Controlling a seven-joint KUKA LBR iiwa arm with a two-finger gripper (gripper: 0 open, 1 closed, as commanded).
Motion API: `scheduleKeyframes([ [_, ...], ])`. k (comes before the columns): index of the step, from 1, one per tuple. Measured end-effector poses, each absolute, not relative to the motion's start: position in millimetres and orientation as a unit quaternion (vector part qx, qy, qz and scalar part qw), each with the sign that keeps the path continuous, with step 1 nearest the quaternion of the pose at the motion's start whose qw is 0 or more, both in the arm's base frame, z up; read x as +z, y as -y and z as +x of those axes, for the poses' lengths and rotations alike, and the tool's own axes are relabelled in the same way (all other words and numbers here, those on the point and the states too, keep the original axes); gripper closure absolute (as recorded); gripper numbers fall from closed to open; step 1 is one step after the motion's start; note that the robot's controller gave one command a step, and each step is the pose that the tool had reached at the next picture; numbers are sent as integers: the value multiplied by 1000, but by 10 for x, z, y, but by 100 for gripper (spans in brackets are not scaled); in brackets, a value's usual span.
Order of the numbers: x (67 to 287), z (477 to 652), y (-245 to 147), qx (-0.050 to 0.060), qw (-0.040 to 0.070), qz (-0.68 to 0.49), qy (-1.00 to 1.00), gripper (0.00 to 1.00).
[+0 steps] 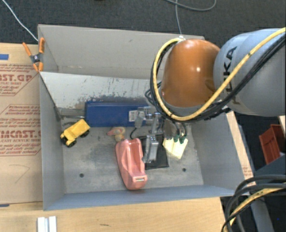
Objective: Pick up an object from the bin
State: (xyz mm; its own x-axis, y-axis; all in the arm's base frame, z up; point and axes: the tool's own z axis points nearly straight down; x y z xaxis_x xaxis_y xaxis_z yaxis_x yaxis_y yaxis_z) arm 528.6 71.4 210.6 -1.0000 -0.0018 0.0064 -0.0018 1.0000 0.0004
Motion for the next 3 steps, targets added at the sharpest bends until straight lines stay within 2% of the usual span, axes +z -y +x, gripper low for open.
scheduleKeyframes([
  [1,2153,5300,-709,-1,-1,0,1000,0],
  [2,1458,5487,-1143,-1,-2,160,987,0],
  [3,1257,5442,-1085,-1,1,88,996,0],
])
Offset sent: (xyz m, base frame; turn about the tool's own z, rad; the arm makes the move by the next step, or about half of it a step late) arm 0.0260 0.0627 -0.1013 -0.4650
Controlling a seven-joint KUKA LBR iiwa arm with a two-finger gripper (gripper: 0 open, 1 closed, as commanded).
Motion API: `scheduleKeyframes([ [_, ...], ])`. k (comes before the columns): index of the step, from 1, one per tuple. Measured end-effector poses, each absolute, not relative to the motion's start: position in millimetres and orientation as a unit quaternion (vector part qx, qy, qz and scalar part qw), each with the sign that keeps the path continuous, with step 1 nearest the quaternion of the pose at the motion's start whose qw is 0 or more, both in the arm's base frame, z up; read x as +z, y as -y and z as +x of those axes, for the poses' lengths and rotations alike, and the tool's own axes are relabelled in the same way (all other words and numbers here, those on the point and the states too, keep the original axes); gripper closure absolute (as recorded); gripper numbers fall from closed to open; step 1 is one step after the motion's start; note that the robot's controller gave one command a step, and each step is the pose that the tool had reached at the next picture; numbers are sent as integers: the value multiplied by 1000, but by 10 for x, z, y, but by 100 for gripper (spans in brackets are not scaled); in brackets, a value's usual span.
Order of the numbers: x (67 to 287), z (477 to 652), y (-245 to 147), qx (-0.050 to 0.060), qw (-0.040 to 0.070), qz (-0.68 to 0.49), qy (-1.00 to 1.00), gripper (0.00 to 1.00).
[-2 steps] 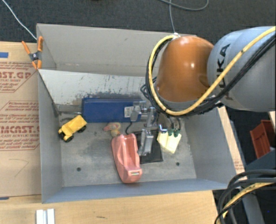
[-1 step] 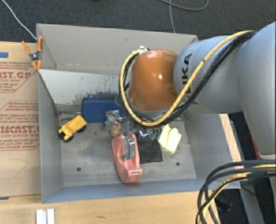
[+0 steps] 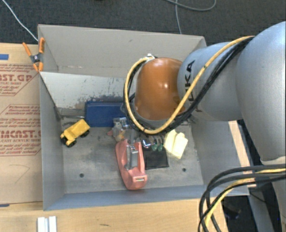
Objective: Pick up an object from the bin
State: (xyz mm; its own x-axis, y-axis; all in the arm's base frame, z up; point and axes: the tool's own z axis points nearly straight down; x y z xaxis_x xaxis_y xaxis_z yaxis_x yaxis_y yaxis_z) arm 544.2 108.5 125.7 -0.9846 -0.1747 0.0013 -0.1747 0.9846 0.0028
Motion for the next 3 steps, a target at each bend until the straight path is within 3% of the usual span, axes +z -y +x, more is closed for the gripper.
scheduleKeyframes([
  [1,1070,5657,-892,-5,1,77,997,0],
  [2,845,5557,-679,-6,-12,239,971,0],
  [3,848,5564,-682,-6,-11,242,970,0],
])
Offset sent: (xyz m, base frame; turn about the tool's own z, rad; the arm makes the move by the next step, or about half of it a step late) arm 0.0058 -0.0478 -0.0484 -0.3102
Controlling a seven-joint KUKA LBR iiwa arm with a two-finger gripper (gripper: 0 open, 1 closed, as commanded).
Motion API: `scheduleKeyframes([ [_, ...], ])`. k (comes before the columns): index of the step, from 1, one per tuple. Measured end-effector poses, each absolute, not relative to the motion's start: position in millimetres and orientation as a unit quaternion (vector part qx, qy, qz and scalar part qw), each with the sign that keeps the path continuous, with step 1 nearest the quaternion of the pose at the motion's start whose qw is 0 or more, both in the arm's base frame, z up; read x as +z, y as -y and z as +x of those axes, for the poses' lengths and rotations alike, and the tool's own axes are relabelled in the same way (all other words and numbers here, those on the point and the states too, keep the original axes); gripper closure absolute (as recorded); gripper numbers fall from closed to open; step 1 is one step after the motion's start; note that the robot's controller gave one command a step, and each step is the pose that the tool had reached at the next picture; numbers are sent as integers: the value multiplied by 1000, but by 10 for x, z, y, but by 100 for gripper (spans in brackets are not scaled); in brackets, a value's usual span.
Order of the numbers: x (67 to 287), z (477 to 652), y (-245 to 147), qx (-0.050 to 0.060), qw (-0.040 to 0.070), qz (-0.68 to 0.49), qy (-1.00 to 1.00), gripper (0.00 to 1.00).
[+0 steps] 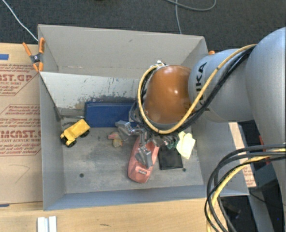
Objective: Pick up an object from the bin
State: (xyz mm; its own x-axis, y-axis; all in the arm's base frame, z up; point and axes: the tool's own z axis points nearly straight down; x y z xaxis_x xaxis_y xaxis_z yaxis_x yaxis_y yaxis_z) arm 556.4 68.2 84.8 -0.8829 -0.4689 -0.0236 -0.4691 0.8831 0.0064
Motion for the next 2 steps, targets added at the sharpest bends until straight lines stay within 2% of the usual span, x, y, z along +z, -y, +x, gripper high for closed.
scheduleKeyframes([
  [1,901,5829,-785,5,11,-384,-923,100],
  [2,888,5856,-815,5,23,-385,-923,0],
])
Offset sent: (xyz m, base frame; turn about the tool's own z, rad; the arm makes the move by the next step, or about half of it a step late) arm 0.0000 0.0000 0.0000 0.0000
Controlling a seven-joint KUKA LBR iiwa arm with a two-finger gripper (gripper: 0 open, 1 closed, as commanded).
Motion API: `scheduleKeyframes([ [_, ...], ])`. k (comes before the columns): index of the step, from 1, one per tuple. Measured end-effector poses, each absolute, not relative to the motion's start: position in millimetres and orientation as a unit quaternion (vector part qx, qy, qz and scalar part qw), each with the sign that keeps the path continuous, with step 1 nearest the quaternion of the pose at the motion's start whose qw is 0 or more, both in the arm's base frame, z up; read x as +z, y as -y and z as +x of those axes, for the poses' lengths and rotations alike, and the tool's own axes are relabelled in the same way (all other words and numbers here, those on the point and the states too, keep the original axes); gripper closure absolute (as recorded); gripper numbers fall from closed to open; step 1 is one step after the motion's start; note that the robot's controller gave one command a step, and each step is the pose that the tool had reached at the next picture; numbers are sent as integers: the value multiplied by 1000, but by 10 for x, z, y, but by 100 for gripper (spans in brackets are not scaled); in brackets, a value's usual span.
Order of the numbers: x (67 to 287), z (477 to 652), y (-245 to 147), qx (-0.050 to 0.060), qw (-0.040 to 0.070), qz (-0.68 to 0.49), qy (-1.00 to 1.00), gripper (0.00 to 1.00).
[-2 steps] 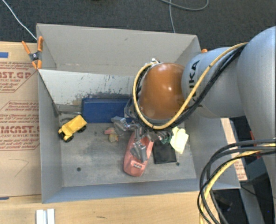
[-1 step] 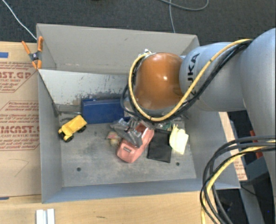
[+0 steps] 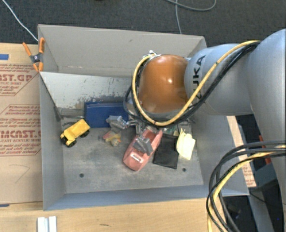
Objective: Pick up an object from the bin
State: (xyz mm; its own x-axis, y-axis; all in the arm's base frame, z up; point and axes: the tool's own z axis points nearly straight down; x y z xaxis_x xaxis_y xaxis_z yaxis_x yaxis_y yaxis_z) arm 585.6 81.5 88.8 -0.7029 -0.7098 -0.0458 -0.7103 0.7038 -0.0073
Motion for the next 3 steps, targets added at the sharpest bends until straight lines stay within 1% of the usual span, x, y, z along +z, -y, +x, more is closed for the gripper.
scheduleKeyframes([
  [1,886,5855,-814,6,22,-385,-923,0],
  [2,840,5487,-643,0,36,-533,-845,0],
  [3,792,5395,117,4,26,-547,-837,100],
])
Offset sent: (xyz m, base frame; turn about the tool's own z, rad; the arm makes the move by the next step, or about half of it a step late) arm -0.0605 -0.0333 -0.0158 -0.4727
